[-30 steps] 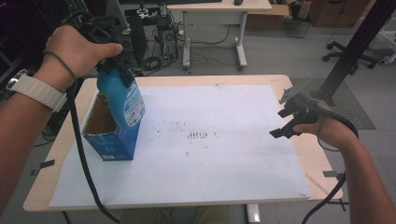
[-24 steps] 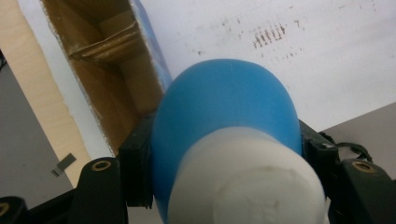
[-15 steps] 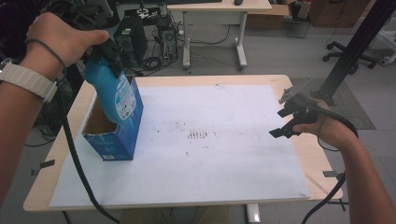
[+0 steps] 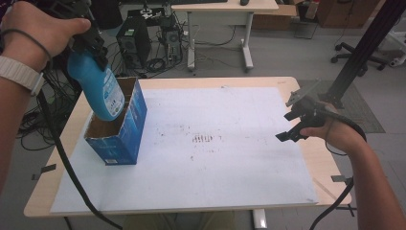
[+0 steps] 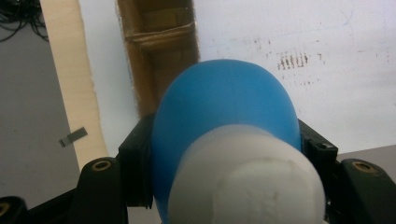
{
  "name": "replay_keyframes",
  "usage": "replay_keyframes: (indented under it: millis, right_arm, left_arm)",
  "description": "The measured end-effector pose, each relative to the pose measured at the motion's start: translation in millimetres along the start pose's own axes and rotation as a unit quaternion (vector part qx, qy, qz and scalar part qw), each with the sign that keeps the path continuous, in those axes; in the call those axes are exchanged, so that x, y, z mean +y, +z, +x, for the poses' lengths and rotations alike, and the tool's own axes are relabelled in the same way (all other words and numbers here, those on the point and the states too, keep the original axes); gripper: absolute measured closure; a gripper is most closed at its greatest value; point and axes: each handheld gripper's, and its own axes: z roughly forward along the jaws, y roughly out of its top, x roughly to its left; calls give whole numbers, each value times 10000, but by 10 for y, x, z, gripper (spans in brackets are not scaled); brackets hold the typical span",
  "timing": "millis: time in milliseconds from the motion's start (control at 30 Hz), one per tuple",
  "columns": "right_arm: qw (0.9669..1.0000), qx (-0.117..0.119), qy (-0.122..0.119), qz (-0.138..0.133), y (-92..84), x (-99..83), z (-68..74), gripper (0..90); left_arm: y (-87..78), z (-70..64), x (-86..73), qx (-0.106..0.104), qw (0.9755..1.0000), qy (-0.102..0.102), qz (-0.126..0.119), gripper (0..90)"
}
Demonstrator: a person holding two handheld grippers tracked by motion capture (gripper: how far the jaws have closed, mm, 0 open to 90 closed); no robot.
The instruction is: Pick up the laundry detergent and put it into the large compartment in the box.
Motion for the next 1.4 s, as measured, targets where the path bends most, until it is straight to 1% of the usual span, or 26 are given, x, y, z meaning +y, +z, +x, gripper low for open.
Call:
replay_keyframes:
  millis: [67,333,600,700,767,900,1033,1200,1400]
  right_arm:
    - [10000,-1,-5,-8,-2,0,-2,128]
    - [10000,3,20,-12,5,-15,-12,128]
    - [10000,9,28,-13,20,-26,-15,128]
    - [10000,12,43,-18,23,-32,-16,128]
    - [10000,9,54,-5,26,-39,-18,127]
    - [10000,13,69,-5,28,-52,-23,128]
    - [10000,11,80,0,30,-60,-27,128]
    - [10000,15,81,9,35,-55,-30,128]
    - [9999,20,102,21,48,-61,-33,128]
  left_arm:
    - [-4,31,6,22,10000,-67,23,375]
    - [13,125,20,111,9994,-316,-85,376]
    - [60,187,41,139,9990,-404,-100,376]
    - [82,214,48,140,9988,-443,-129,376]
    - [90,230,50,160,9985,-490,-191,376]
    - [125,253,61,237,9982,-524,-183,376]
    - [198,287,71,197,9982,-543,-163,376]
    - [303,310,91,234,9985,-474,-117,376]
    - [407,351,109,222,9984,-510,-113,376]
